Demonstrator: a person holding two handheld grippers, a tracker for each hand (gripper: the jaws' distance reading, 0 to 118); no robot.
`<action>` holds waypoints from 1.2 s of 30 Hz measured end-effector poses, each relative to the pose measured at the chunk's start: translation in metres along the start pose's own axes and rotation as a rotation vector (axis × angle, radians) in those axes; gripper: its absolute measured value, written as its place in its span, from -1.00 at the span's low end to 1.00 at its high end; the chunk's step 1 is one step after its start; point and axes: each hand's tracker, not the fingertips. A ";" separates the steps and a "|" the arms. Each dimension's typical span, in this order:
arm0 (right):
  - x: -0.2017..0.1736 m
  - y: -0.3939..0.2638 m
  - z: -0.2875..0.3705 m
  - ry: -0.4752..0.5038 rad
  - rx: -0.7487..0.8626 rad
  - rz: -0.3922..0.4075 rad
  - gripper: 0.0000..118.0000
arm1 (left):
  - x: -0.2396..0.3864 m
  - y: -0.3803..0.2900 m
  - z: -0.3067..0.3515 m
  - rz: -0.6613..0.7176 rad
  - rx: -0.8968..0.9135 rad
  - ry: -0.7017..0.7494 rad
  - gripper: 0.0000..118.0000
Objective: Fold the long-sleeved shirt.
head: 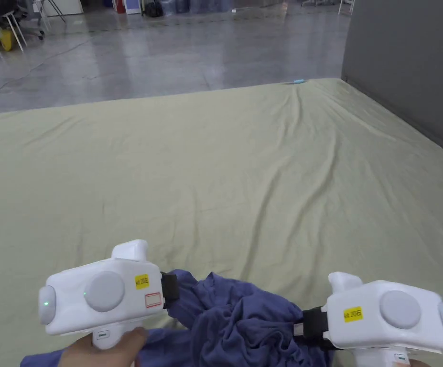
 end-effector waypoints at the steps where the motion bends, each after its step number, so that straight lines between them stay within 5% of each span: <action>1: -0.007 0.006 0.014 0.010 0.026 0.037 -0.87 | 0.000 0.006 0.012 0.005 0.025 -0.010 -0.96; 5: -0.052 0.043 0.092 -0.039 0.203 0.277 -0.88 | -0.004 0.052 0.083 0.012 0.184 -0.040 -0.97; 13: -0.147 0.150 0.215 -0.103 0.470 0.532 -0.88 | -0.017 0.158 0.218 -0.013 0.449 0.027 -0.97; 27: -0.277 0.346 0.320 -0.162 0.642 0.468 -0.88 | -0.038 0.345 0.307 0.129 0.609 0.074 -0.97; 36: -0.298 0.368 0.333 -0.228 0.739 0.534 -0.88 | -0.041 0.373 0.305 0.251 0.662 -0.011 -0.97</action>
